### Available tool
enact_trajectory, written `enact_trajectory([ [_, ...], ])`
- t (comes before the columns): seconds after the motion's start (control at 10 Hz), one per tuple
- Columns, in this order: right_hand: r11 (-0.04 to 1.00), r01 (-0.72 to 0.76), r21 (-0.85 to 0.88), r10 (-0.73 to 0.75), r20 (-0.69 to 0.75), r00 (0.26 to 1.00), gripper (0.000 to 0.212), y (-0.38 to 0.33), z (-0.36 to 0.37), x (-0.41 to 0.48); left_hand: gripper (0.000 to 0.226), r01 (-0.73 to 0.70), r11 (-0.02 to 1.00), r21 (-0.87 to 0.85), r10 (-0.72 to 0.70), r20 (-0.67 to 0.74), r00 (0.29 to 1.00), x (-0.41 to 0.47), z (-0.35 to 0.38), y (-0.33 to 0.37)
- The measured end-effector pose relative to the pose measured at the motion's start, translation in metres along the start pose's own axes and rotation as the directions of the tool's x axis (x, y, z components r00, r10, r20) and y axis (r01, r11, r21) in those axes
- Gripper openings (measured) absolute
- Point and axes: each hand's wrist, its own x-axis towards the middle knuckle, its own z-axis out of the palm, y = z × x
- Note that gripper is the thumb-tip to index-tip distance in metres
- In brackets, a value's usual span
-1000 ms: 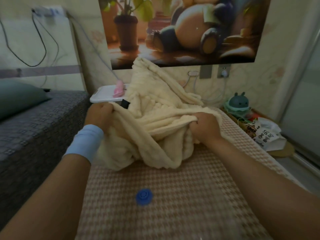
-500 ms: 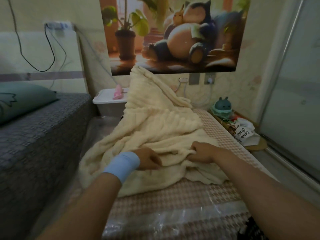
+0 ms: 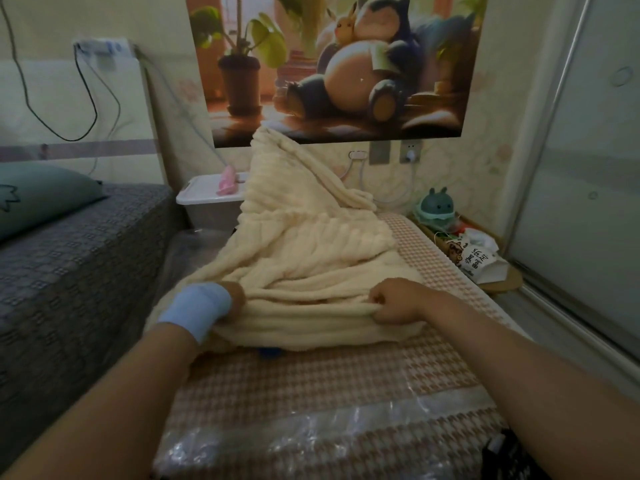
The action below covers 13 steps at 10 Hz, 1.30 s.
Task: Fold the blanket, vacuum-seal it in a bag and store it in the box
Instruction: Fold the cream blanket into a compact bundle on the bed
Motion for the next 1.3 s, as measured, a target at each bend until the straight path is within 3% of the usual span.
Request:
enact_trajectory([
  [0.1, 0.988, -0.06, 0.139, 0.019, 0.284, 0.959, 0.026, -0.018, -0.003, -0.011, 0.083, 0.07, 0.997, 0.022, -0.073, 0.162, 0.984, -0.026, -0.003, -0.029],
  [0.2, 0.916, -0.378, 0.131, 0.127, 0.801, 0.585, 0.026, -0.023, 0.012, -0.023, 0.063, 0.037, 0.966, -0.254, 0.103, 0.515, 0.851, -0.062, -0.002, -0.001],
  [0.3, 0.934, -0.357, -0.001, 0.268, 0.662, 0.7, 0.026, 0.0, 0.02, -0.026, 0.035, -0.109, 0.895, -0.434, 0.273, 0.337, 0.901, -0.053, 0.0, 0.021],
  [0.4, 0.972, -0.213, 0.103, 0.198, 0.143, 0.97, 0.02, 0.022, 0.013, -0.019, 0.031, -0.287, 0.898, -0.333, 0.268, -0.104, 0.958, -0.024, 0.006, 0.035],
  [0.5, 0.979, -0.081, 0.185, 0.082, 0.005, 0.997, 0.028, 0.023, 0.016, -0.014, 0.039, -0.329, 0.897, -0.295, 0.246, -0.285, 0.926, -0.001, 0.016, 0.056],
  [0.6, 0.983, -0.041, -0.18, 0.064, 0.121, 0.991, 0.072, 0.029, 0.041, 0.002, 0.061, -0.345, 0.913, -0.219, 0.263, -0.33, 0.907, 0.03, 0.029, 0.073],
  [0.7, 0.976, -0.031, -0.213, 0.03, -0.007, 1.0, 0.062, 0.03, 0.048, 0.014, 0.065, -0.273, 0.95, -0.149, 0.214, -0.321, 0.922, 0.056, 0.038, 0.075],
  [0.8, 0.992, 0.069, -0.106, -0.087, -0.17, 0.982, 0.012, 0.021, 0.022, 0.008, 0.052, -0.175, 0.98, -0.089, 0.135, -0.345, 0.929, 0.07, 0.038, 0.07],
  [0.9, 0.951, 0.02, -0.31, -0.061, -0.123, 0.991, 0.015, 0.026, 0.001, -0.004, 0.044, -0.134, 0.978, -0.161, 0.067, -0.368, 0.927, 0.064, 0.02, 0.063],
  [1.0, 0.914, -0.066, -0.401, 0.084, 0.026, 0.996, 0.022, 0.039, -0.009, -0.017, 0.038, -0.123, 0.979, -0.165, 0.04, -0.436, 0.899, 0.033, -0.013, 0.045],
  [1.1, 0.898, -0.126, -0.422, 0.174, 0.078, 0.982, 0.039, 0.039, -0.026, -0.034, 0.038, -0.162, 0.968, -0.193, 0.063, -0.437, 0.897, -0.006, -0.031, 0.025],
  [1.2, 0.876, -0.173, -0.45, 0.239, 0.095, 0.966, 0.038, 0.036, -0.029, -0.041, 0.033, -0.245, 0.944, -0.222, 0.189, -0.245, 0.951, -0.03, -0.017, 0.026],
  [1.3, 0.904, -0.174, -0.39, 0.35, 0.444, 0.825, 0.023, 0.036, -0.009, -0.044, 0.029, -0.277, 0.879, -0.387, 0.365, 0.176, 0.914, -0.038, 0.021, 0.044],
])
